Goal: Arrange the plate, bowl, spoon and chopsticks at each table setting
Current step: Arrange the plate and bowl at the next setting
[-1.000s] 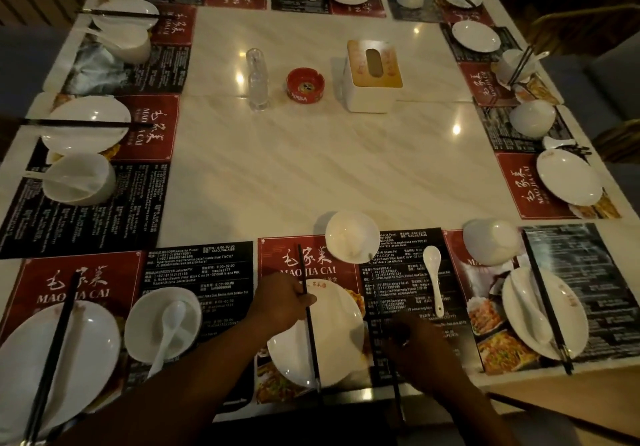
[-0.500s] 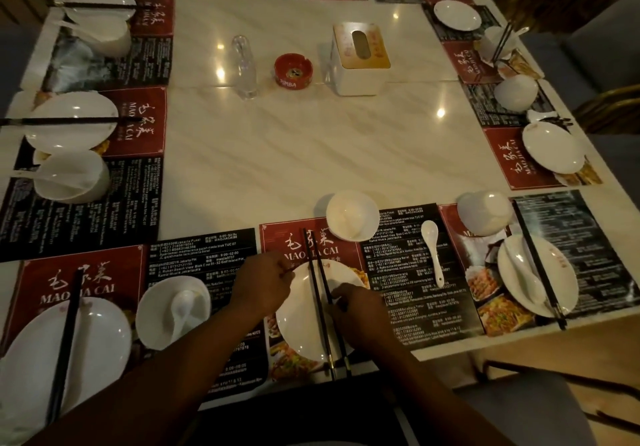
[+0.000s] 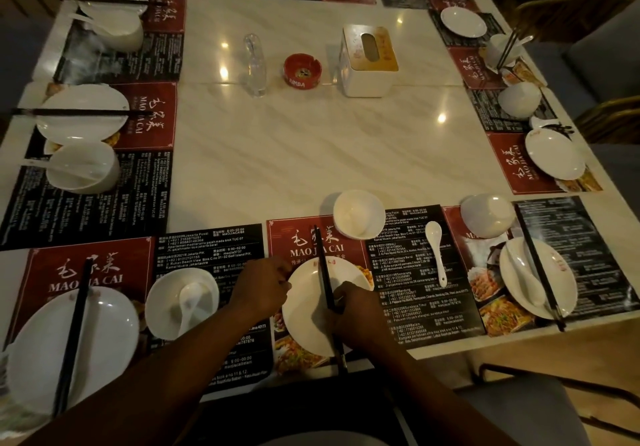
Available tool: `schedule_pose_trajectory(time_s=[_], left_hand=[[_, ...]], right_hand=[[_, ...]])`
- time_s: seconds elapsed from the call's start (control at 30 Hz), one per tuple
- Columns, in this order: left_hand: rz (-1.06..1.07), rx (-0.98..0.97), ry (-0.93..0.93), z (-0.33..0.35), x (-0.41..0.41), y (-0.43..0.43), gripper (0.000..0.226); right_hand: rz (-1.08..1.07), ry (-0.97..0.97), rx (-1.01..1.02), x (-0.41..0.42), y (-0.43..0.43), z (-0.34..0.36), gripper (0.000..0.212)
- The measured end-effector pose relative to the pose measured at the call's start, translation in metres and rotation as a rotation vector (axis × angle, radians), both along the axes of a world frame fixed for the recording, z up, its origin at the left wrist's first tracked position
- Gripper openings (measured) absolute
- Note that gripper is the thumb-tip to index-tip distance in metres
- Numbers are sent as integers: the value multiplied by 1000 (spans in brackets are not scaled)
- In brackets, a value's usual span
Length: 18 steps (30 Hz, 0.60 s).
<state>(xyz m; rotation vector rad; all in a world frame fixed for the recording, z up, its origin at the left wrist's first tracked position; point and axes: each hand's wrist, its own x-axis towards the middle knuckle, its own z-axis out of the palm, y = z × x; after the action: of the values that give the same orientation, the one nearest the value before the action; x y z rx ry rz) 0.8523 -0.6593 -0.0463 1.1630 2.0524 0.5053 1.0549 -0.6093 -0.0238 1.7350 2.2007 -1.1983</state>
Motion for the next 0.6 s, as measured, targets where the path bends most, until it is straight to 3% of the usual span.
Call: schedule_pose_trajectory(time_s=[0.6], left_hand=[[-7, -21, -3, 1, 2, -1, 25]], right_hand=[[-10, 36, -10, 4, -3, -5, 31]])
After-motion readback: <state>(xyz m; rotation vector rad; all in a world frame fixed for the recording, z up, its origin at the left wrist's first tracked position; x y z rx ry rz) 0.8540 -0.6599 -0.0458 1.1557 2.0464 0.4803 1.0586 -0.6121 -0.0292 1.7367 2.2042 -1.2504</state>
